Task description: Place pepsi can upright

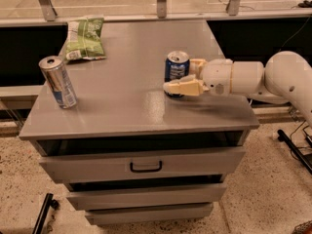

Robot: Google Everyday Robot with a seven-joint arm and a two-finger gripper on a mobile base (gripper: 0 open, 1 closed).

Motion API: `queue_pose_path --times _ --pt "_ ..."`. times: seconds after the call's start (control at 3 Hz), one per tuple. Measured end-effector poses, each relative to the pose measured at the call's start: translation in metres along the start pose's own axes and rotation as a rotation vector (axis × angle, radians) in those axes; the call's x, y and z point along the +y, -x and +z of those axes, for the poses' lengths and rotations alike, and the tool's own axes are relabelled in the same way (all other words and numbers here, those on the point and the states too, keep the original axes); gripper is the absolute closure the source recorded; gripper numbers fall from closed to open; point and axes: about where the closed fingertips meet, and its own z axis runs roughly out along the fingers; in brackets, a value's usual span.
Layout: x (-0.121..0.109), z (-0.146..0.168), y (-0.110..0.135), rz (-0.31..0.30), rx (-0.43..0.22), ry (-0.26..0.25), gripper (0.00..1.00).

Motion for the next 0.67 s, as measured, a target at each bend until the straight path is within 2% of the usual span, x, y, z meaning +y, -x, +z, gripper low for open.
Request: queue_pose_path --times 0.33,0.67 --pt "-0.001 -0.001 0.002 -0.002 0.008 -0.02 0.0" --pt "0.001 -0.013 0.0 -0.011 -0.025 -0.057 0.0"
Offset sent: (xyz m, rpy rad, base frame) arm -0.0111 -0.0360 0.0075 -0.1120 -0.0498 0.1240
